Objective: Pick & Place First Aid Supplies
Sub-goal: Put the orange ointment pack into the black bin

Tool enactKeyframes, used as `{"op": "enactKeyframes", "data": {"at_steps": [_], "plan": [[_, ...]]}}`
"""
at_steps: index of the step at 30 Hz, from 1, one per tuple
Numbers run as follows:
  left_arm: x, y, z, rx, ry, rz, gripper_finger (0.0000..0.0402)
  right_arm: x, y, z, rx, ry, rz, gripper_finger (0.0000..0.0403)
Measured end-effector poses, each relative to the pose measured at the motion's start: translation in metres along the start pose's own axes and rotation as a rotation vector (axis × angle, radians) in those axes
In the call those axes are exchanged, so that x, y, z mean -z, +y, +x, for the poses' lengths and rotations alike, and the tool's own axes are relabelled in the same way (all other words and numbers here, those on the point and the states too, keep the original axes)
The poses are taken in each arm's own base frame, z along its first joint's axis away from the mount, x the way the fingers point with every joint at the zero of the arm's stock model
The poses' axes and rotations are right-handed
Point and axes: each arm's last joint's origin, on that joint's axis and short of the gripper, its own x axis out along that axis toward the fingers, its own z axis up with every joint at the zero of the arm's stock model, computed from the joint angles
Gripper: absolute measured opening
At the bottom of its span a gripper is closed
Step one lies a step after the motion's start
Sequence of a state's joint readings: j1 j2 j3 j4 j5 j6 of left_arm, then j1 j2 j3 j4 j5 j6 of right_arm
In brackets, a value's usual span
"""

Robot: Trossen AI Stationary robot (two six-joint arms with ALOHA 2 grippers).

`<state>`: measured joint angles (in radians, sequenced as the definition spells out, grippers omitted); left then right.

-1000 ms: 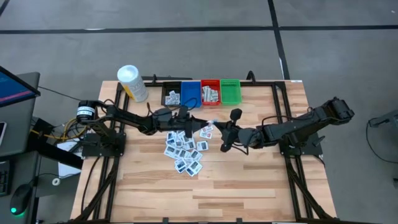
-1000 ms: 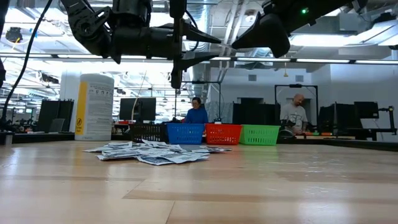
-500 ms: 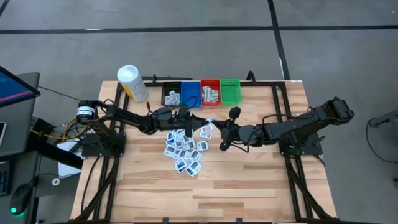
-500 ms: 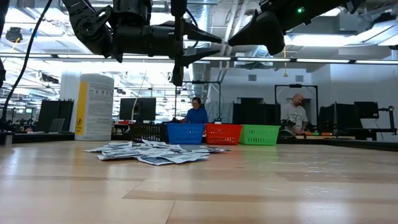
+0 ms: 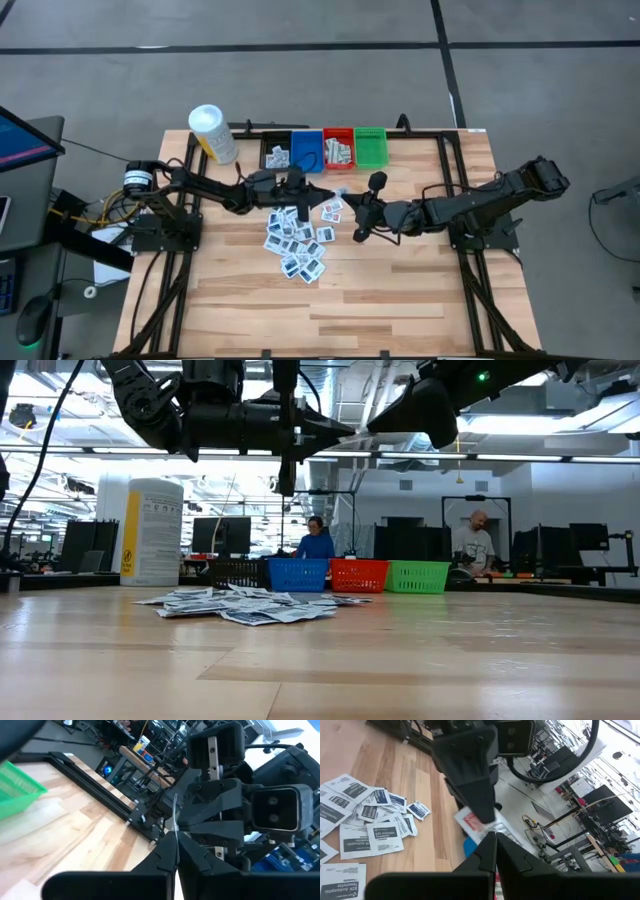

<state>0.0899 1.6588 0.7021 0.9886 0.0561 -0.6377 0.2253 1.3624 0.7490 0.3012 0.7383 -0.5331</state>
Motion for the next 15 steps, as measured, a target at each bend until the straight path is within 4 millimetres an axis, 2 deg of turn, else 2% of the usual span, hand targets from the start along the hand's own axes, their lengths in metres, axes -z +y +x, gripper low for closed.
{"op": "enactKeyframes", "data": {"at_steps": [4, 9, 15], "plan": [[-0.004, 0.006, 0.000, -0.015, -0.009, 0.022, 0.0006, 0.001, 0.000, 0.000, -0.003, 0.005, -0.007, 0.0020], [-0.009, 0.016, -0.001, -0.036, -0.001, 0.045, 0.0006, 0.003, 0.002, -0.001, 0.009, 0.037, -0.038, 0.0071], [-0.014, 0.039, -0.006, -0.146, 0.044, 0.121, 0.0005, 0.009, 0.005, -0.001, -0.015, 0.082, -0.010, 0.0108]]}}
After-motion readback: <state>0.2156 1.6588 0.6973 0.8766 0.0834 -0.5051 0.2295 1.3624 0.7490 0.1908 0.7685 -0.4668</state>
